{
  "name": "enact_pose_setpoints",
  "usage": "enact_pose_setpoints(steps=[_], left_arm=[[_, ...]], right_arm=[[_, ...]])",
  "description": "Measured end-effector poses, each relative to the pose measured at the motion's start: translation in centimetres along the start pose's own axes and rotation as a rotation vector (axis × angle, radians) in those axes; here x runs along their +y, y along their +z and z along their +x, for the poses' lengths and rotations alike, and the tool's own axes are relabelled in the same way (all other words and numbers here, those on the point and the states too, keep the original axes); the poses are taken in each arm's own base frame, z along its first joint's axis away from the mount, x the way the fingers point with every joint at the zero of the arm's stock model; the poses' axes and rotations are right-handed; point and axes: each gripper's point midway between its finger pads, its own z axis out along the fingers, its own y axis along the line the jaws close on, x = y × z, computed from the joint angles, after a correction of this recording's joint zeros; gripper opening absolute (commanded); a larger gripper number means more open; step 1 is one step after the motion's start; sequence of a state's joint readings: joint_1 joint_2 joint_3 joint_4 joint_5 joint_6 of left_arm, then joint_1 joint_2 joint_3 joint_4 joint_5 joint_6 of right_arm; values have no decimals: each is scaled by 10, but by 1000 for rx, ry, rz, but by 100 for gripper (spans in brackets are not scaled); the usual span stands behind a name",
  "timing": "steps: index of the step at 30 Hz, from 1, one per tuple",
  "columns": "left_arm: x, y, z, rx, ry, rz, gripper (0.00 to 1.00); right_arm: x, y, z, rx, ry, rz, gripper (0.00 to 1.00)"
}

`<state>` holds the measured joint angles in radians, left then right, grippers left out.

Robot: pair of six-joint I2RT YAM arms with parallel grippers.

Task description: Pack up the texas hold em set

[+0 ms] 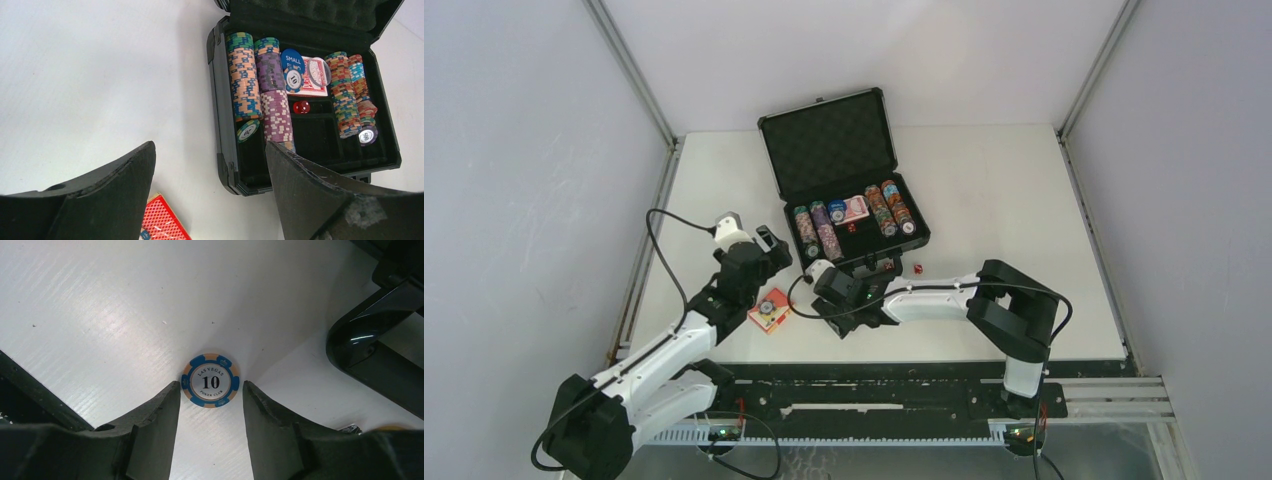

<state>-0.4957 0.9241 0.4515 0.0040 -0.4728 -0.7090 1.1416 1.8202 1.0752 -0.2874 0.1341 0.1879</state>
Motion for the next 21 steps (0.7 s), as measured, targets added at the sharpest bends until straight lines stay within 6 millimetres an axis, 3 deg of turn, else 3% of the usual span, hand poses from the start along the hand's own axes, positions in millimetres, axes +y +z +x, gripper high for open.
enact_pose_setpoints(steps=[6,13,21], left_arm=[[0,0,0,1,0,1,85],[-1,0,0,2,0,3,85],[-1,0,0,3,0,4,85]], right_arm=[[1,1,0,-3,5,10,51],[2,3,-5,-11,15,14,55],[2,4,-5,-13,15,16,50]])
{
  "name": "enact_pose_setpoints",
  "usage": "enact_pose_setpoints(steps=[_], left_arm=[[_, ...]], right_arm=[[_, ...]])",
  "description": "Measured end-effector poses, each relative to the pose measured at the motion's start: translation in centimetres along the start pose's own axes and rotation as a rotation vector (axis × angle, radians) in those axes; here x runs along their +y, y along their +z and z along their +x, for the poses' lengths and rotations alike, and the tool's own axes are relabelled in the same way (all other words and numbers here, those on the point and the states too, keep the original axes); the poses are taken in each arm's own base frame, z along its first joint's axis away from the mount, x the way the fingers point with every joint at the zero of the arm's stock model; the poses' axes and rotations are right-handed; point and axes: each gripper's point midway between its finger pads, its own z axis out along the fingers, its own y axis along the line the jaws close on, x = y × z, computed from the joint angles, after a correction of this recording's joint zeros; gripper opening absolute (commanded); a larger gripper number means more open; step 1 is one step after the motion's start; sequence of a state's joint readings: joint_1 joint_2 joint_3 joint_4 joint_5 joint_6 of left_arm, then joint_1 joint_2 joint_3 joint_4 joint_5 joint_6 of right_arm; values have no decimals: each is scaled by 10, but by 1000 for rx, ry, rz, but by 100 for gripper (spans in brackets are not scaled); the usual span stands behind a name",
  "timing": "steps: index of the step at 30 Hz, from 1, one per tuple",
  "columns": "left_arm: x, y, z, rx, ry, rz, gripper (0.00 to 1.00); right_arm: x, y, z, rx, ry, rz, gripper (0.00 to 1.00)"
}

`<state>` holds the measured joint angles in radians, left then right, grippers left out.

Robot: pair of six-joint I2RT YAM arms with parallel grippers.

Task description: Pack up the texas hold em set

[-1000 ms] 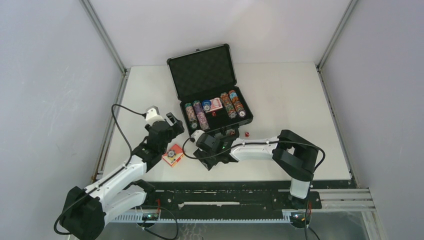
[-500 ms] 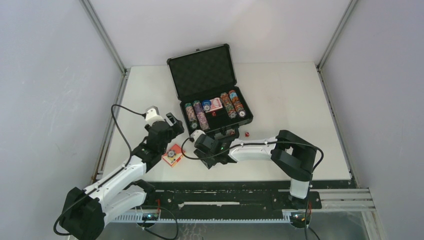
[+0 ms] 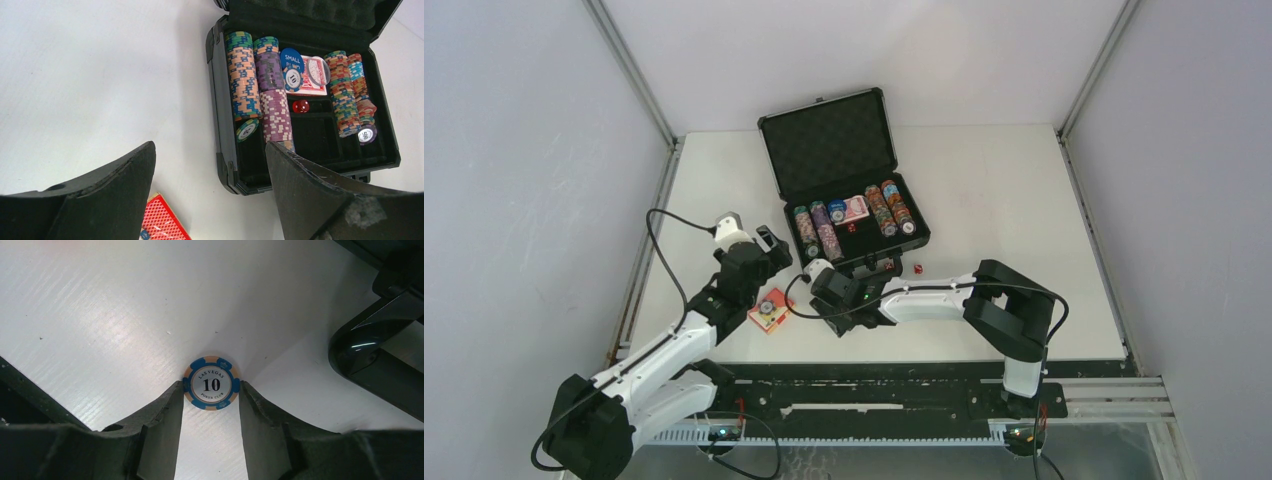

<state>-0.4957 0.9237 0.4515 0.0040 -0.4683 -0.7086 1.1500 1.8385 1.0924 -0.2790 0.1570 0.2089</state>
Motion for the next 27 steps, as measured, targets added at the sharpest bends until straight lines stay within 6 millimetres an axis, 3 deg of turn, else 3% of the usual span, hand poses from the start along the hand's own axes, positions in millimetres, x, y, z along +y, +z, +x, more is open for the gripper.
enact_pose_setpoints(steps=[10,27], left_arm=[[-1,0,0,2,0,3,85],[-1,0,1,5,0,6,85]], right_arm=[[0,3,-4,-10,4,5,43],[-11,-1,-5,-16,1,67,44]])
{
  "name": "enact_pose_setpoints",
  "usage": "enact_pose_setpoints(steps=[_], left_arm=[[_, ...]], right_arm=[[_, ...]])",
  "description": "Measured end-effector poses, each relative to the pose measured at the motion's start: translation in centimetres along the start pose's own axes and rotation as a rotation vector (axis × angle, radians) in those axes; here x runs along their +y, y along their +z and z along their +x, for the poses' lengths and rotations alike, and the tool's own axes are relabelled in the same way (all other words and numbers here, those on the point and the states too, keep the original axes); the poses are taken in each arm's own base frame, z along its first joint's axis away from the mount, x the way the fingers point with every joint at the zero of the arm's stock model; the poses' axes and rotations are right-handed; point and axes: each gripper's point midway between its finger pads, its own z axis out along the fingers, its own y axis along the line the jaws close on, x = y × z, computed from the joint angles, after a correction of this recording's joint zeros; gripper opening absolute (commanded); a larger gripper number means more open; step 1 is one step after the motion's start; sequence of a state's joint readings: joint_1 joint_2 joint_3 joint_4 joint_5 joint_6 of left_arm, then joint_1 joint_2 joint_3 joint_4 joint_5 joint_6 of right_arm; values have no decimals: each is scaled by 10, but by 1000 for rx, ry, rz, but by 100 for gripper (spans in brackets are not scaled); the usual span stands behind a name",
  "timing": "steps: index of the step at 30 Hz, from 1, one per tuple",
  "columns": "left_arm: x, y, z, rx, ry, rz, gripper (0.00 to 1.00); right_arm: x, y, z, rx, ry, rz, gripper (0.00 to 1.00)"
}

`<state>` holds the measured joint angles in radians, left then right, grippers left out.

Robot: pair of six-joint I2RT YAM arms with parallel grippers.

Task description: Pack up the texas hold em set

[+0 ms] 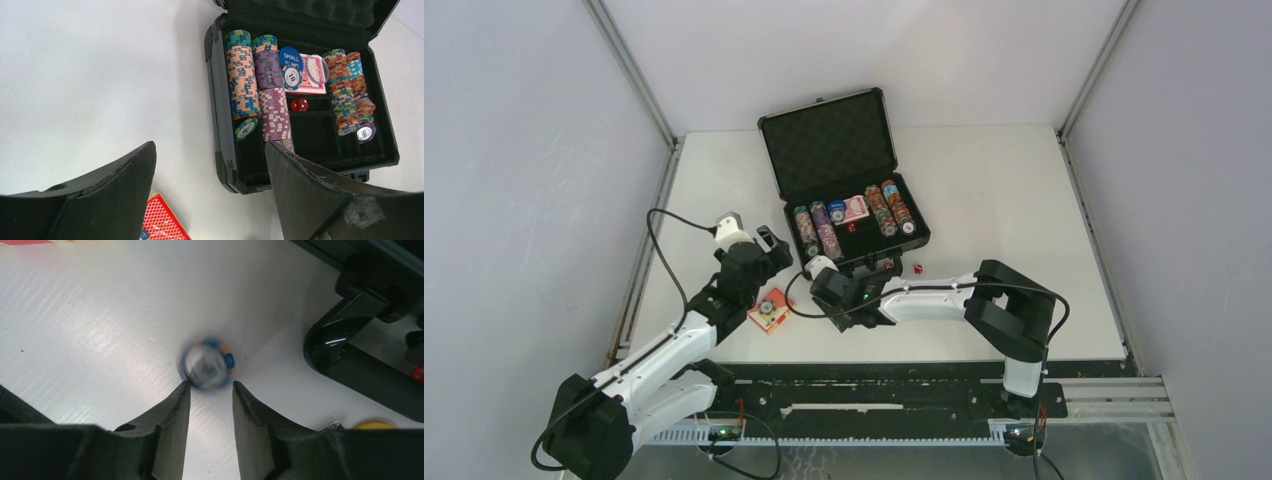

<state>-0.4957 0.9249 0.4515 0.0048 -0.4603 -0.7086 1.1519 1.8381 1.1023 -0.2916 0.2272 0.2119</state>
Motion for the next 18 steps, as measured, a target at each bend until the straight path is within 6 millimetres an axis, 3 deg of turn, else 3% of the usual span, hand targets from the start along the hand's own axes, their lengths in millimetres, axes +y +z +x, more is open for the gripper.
enact_pose_setpoints(steps=[9,14,18], left_arm=[[0,0,0,1,0,1,85],[0,0,0,1,0,0,85],[0,0,-1,-3,-4,1,85]], right_arm=[[-4,-7,-3,-7,1,16,44],[-6,-7,-4,-10,5,19,51],[-8,-6,-6,-14,17,12,52]])
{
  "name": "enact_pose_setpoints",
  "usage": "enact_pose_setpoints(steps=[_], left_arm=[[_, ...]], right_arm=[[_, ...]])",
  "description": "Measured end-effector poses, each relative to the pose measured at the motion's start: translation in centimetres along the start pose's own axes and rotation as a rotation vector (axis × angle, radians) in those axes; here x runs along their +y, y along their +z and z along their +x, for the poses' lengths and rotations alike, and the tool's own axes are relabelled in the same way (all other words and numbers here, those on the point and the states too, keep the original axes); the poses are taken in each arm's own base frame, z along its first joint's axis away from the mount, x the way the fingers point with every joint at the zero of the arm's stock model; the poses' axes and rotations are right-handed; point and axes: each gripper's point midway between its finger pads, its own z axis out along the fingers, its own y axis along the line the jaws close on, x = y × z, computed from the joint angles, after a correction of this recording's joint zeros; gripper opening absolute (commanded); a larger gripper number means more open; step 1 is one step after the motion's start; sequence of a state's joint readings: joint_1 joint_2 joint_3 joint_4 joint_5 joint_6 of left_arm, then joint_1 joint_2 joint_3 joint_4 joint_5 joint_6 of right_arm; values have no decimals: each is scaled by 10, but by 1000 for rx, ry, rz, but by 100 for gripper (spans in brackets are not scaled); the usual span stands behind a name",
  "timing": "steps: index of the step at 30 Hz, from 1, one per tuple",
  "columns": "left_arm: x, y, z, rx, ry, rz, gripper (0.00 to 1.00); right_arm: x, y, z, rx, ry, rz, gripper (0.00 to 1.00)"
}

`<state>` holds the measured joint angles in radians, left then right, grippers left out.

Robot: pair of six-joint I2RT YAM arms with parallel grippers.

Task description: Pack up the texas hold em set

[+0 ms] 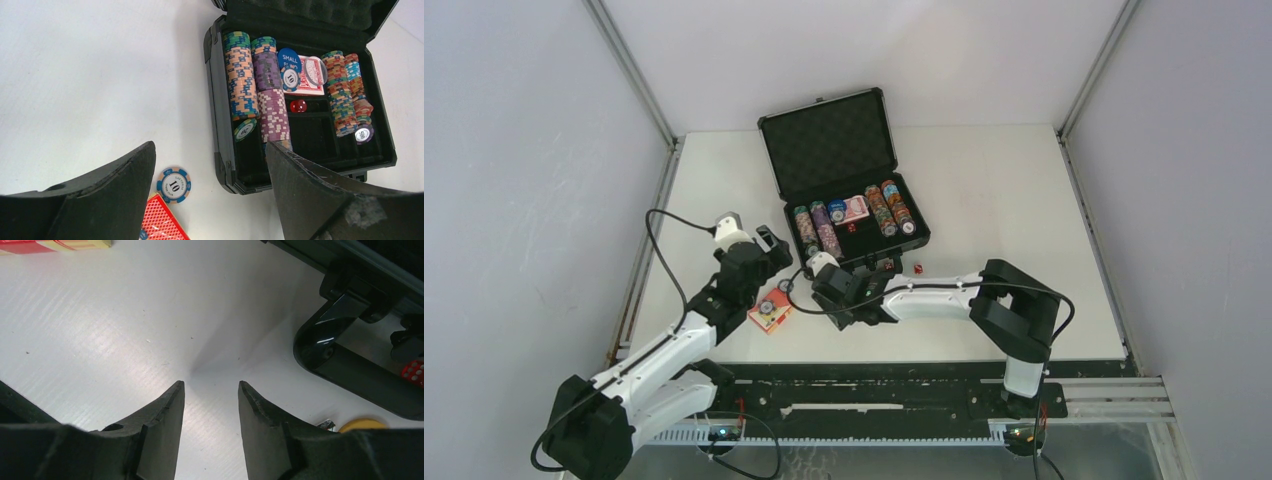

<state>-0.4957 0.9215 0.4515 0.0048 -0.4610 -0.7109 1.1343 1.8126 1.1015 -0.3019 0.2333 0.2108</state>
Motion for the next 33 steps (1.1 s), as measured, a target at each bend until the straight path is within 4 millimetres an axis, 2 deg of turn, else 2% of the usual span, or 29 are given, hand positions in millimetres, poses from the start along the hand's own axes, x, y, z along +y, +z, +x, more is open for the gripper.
enact_pose_setpoints(steps=[4,9,11,13,16,20,26,29,33], left_arm=[[4,1,-3,-8,-15,-13,84],[21,9,-8,-18,-39,-75,82],[30,12,-7,-10,-43,-106,84],[36,14,-5,1,-50,-123,86],[41,13,2,12,-59,-121,90],[45,9,13,33,-60,-99,99],[38,9,10,25,-61,-67,100],[34,12,13,40,-53,-49,94],[31,18,23,76,-43,-34,78]], right_arm=[[2,-1,-10,-12,5,-24,51],[12,-6,-58,-108,16,-67,50],[12,-8,-71,-143,31,-82,53],[6,-10,-75,-156,51,-92,57],[-16,-15,-75,-169,101,-78,63],[-66,-25,-75,-191,214,-18,69],[-133,-51,-65,-244,381,90,75],[-156,-59,-58,-255,440,128,76],[-170,-60,-44,-241,470,164,75]])
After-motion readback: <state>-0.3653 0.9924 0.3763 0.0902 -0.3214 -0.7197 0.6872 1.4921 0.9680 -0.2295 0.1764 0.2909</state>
